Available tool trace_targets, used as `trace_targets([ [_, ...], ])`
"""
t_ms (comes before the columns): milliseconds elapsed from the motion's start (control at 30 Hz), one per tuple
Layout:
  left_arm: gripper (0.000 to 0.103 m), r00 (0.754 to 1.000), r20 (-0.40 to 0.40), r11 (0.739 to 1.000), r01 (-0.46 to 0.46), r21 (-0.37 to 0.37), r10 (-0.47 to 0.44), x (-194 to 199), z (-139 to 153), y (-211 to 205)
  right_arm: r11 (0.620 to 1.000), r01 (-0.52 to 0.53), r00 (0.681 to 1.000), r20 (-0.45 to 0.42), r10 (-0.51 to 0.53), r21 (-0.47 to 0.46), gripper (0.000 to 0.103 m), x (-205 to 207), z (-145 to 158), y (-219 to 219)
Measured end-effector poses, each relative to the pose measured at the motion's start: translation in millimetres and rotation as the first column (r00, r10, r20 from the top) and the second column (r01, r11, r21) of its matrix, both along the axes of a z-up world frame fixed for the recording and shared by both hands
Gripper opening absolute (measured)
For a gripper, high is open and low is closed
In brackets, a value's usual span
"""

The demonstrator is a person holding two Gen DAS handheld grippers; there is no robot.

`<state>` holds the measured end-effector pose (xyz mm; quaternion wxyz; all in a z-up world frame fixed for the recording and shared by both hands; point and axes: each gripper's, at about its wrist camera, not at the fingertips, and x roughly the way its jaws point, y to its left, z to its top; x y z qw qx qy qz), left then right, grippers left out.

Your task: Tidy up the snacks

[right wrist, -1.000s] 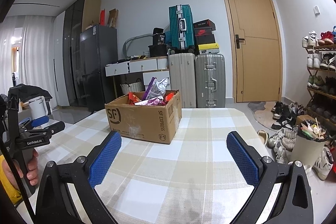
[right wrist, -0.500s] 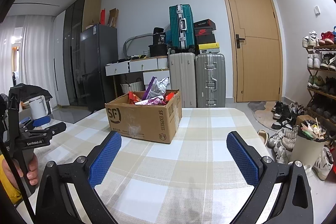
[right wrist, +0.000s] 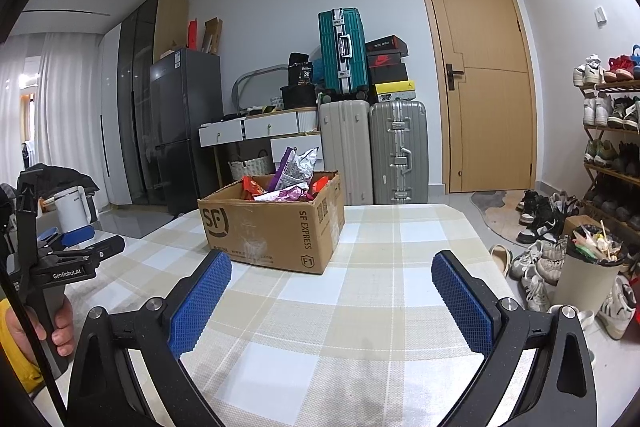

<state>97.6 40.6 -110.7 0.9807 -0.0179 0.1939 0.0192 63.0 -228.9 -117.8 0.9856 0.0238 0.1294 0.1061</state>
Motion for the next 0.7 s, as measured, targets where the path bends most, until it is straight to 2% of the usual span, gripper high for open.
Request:
trace_targets([
  [300, 0.102, 0.999, -0.025, 0.999, -0.029, 0.026, 0.029, 5.7, -3.7, -2.2, 1.0, 0.007, 1.0, 0.004, -0.007, 0.0, 0.102, -1.5, 0.1, -2.4],
  [700, 0.102, 1.0, -0.014, 1.0, -0.014, 0.024, 0.015, 6.6, -5.5, -3.5, 1.0, 0.017, 1.0, -0.001, -0.017, 0.011, 0.102, -3.4, -0.2, -6.6],
])
